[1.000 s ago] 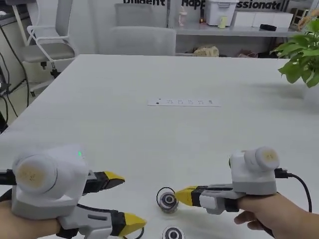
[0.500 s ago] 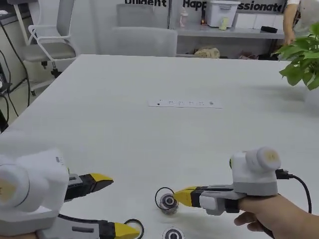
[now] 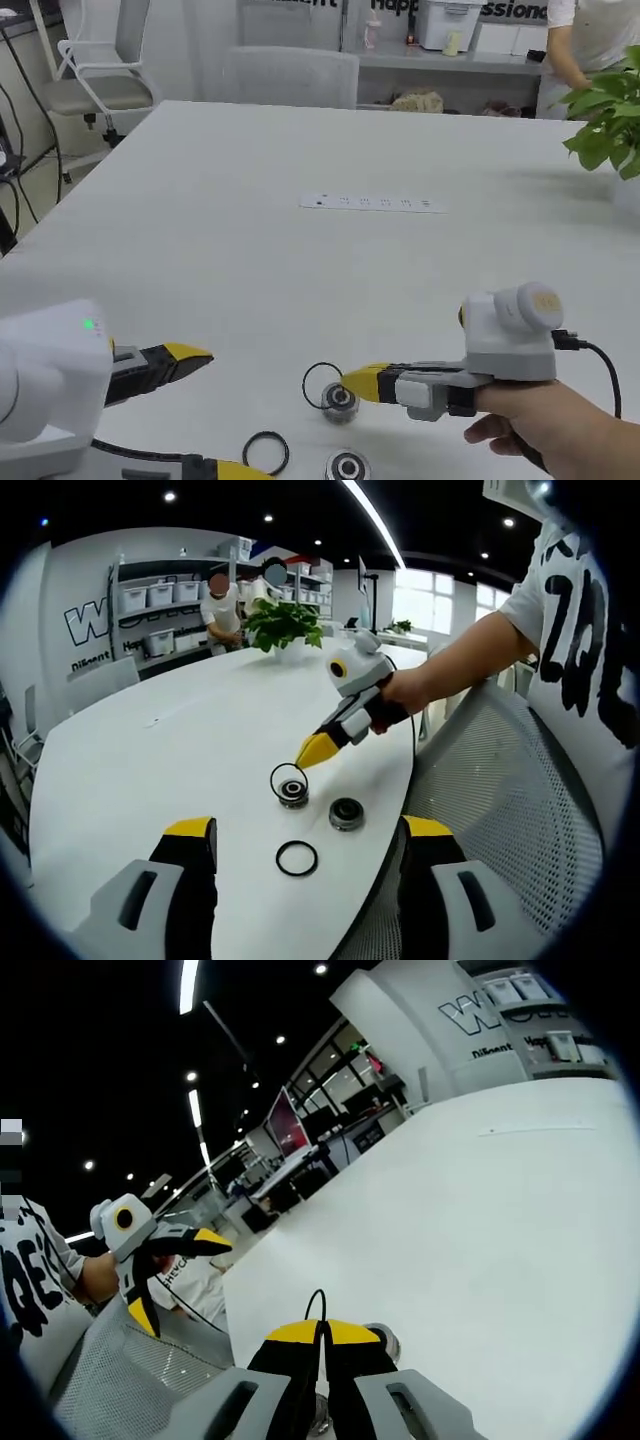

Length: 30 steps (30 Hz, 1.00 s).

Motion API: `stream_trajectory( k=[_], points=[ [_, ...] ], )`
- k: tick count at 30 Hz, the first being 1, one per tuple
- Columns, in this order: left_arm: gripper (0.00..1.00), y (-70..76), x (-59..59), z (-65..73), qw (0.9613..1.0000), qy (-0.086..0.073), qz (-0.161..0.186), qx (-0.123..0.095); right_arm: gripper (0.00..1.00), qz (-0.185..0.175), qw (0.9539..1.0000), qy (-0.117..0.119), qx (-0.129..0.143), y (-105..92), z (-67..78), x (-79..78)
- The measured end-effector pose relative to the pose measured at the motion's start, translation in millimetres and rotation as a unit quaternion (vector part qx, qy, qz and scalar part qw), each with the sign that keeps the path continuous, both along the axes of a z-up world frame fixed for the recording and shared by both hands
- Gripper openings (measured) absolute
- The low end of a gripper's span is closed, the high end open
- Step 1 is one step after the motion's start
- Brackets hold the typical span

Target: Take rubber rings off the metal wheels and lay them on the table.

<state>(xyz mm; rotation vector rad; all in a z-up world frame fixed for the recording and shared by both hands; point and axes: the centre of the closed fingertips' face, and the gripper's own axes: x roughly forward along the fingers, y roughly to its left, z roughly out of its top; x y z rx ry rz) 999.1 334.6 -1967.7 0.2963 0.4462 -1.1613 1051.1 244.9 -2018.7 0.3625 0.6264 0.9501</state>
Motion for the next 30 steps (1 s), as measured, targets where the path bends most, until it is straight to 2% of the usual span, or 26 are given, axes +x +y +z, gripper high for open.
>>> stream_trajectory(
  k=[8, 13, 19, 22, 30],
  points=[
    [0.73, 4.7, -5.3, -0.8, 1.0, 0.004, 0.003, -0.001, 0.0, 0.003, 1.0, 0.006, 0.007, 5.8, 2.1, -1.1],
    [0.75, 6.4, -6.1, -0.4, 1.0, 0.0, 0.008, -0.001, 0.0, 0.01, 0.9997, 0.008, 0.018, 15.0, 8.2, -2.9],
    [0.77, 11.1, -8.3, 0.0, 1.0, 0.0, 0.009, 0.002, 0.0, 0.024, 0.9993, 0.021, 0.022, 25.5, 6.8, -7.6],
    [0.79, 14.4, -6.4, 0.2, 0.9998, -0.008, 0.015, 0.006, 0.0, 0.03, 0.9989, 0.027, 0.023, 31.2, 6.0, -10.5],
    [0.79, 16.2, -7.5, -0.2, 0.9998, -0.008, 0.014, 0.01, 0.0, 0.047, 0.9976, 0.044, 0.024, 43.6, 1.8, -16.0]
  ],
)
